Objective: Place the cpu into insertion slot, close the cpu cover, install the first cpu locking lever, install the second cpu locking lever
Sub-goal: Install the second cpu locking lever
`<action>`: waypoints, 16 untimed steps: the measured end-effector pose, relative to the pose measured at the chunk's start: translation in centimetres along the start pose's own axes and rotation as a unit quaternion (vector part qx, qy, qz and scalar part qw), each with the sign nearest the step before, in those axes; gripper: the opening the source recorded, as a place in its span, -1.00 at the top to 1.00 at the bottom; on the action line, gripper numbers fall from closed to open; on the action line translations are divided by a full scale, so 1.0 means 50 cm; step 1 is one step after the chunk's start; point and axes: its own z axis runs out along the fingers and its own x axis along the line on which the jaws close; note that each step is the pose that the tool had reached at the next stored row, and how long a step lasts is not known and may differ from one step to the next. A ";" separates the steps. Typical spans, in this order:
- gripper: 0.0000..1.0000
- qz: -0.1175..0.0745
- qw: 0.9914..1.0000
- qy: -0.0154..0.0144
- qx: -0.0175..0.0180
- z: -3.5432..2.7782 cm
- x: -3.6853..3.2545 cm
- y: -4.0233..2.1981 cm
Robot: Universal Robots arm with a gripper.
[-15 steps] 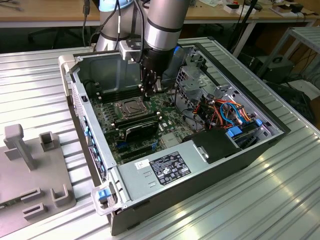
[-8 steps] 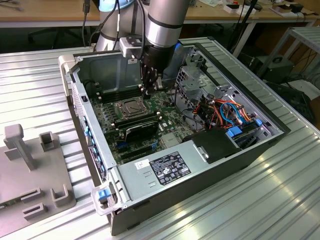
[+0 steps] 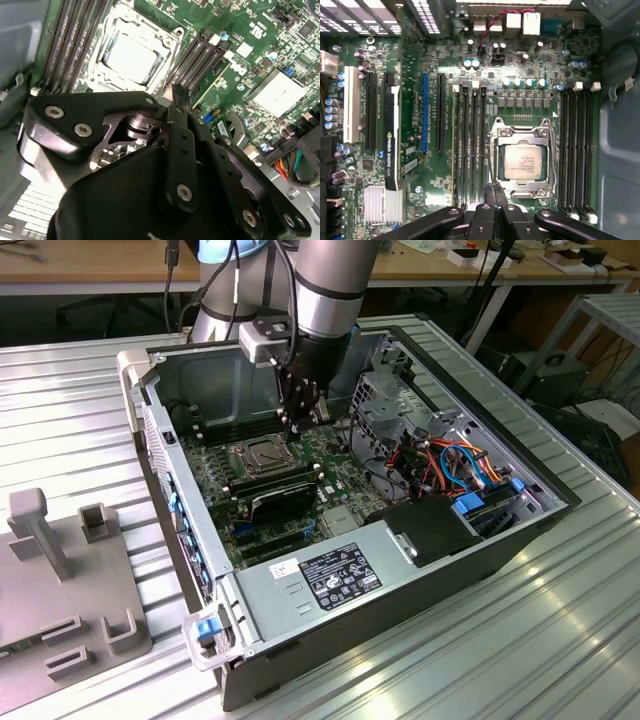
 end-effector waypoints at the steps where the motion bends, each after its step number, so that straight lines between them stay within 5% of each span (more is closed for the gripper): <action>1: 0.79 -0.003 1.000 0.000 0.000 0.000 0.003 0.002; 13: 0.79 -0.010 1.000 0.000 0.000 0.000 0.007 0.006; 16: 0.79 -0.010 1.000 0.000 0.000 0.003 0.006 0.025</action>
